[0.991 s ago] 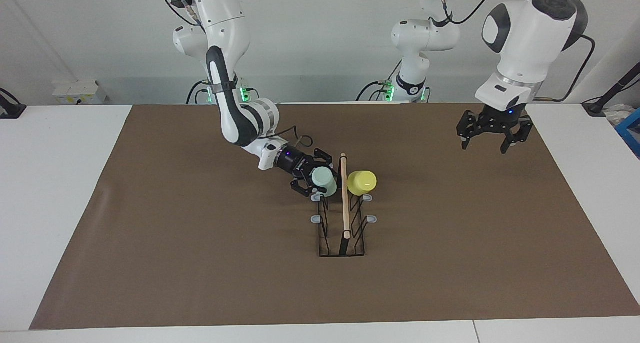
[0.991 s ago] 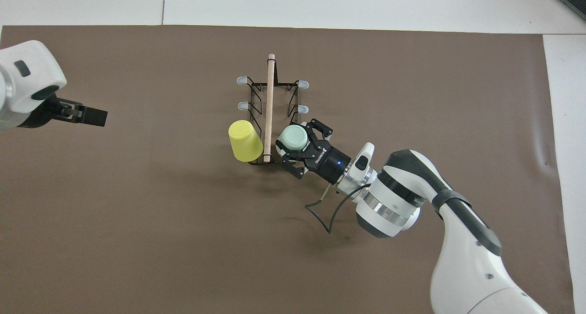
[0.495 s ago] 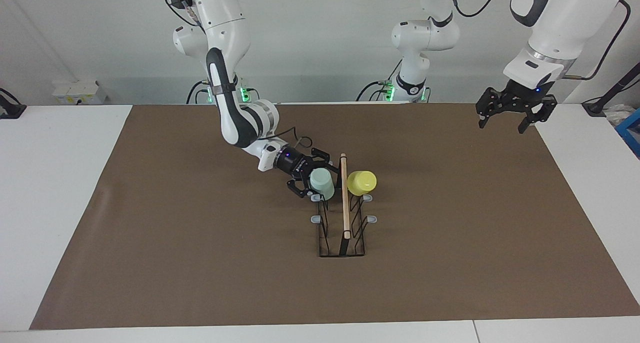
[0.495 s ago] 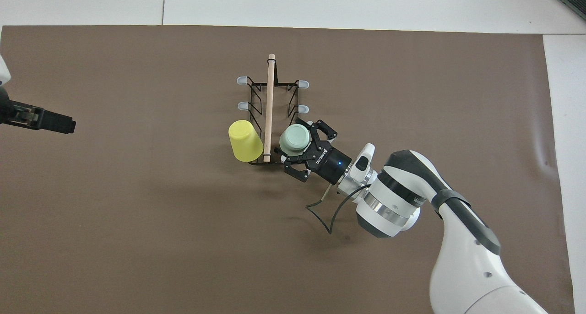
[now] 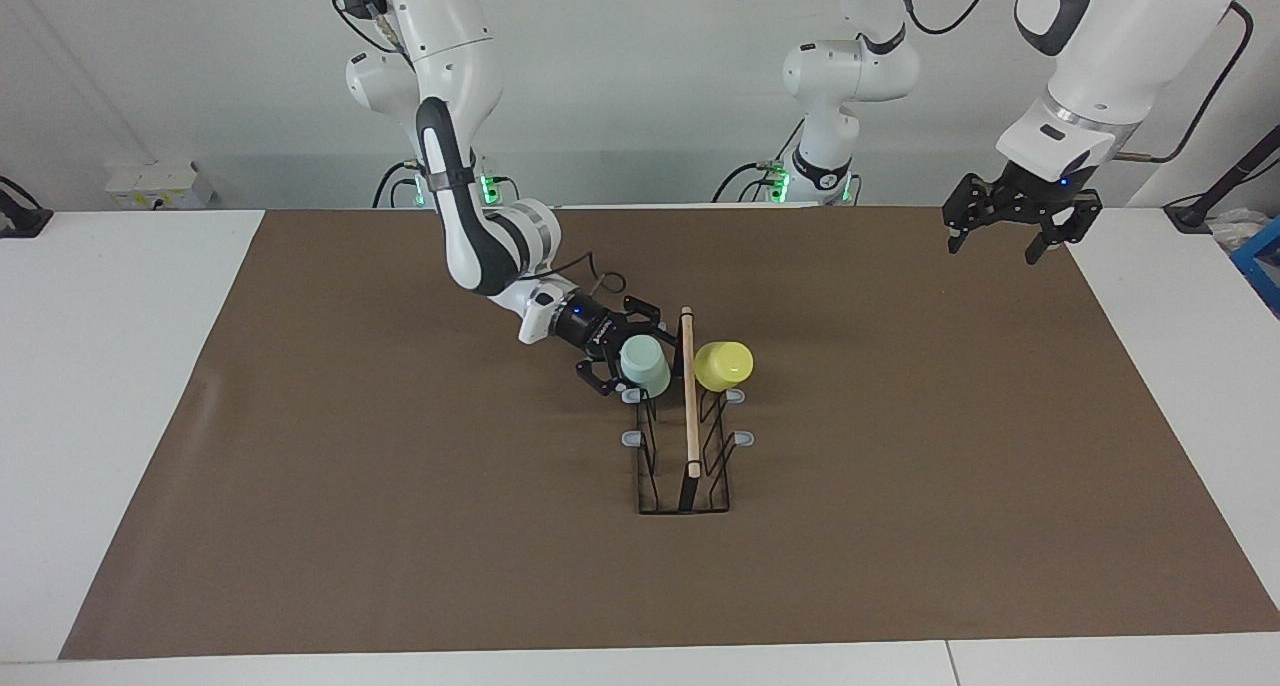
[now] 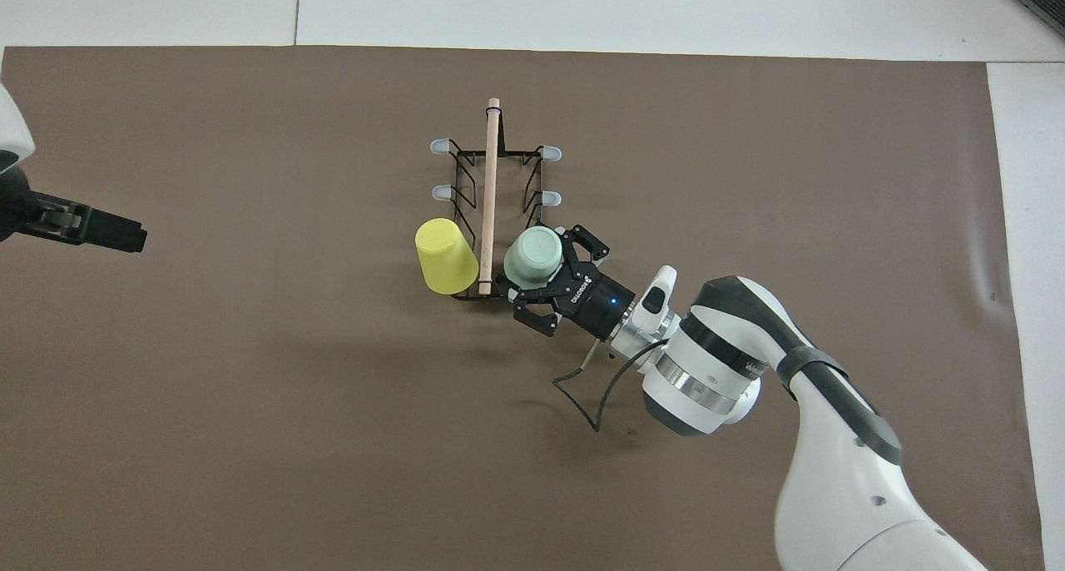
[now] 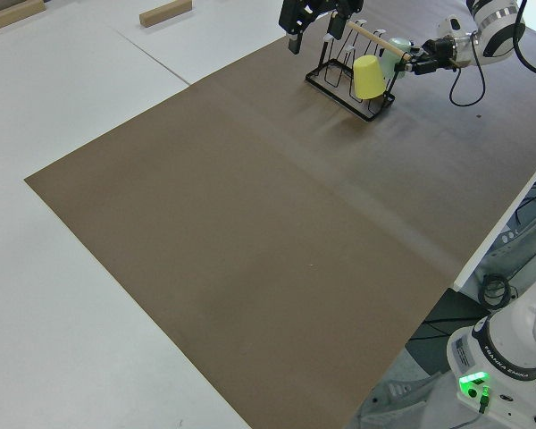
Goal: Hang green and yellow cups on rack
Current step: 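Open the right gripper and release the green cup on the peg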
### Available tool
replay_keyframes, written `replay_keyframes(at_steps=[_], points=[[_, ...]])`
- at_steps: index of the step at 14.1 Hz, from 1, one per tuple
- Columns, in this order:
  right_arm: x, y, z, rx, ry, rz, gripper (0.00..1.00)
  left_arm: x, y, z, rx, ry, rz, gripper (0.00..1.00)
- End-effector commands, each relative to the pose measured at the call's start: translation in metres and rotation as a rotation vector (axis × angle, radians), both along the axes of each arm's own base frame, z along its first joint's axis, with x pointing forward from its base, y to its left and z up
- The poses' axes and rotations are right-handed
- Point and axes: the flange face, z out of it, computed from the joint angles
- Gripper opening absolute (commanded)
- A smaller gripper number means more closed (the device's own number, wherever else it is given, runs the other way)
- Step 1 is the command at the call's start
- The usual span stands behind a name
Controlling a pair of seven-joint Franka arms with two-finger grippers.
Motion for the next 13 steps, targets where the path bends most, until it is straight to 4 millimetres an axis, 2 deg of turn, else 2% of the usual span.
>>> replay_keyframes(at_steps=[1, 4, 7, 13], points=[[-0.006, -0.003, -0.007, -0.005, 0.049, -0.052, 1.00, -0.012, 0.003, -0.001, -0.010, 0.042, 0.029, 1.00], [-0.007, -0.010, -0.006, -0.069, 0.063, -0.048, 1.00, -0.013, 0.006, -0.002, -0.011, 0.052, 0.063, 1.00], [-0.006, -0.017, 0.006, -0.107, 0.054, -0.047, 1.00, -0.016, 0.008, -0.002, -0.011, 0.059, 0.059, 1.00], [-0.007, -0.038, 0.053, -0.258, 0.035, -0.070, 1.00, -0.015, 0.006, -0.002, -0.009, 0.050, 0.060, 1.00]])
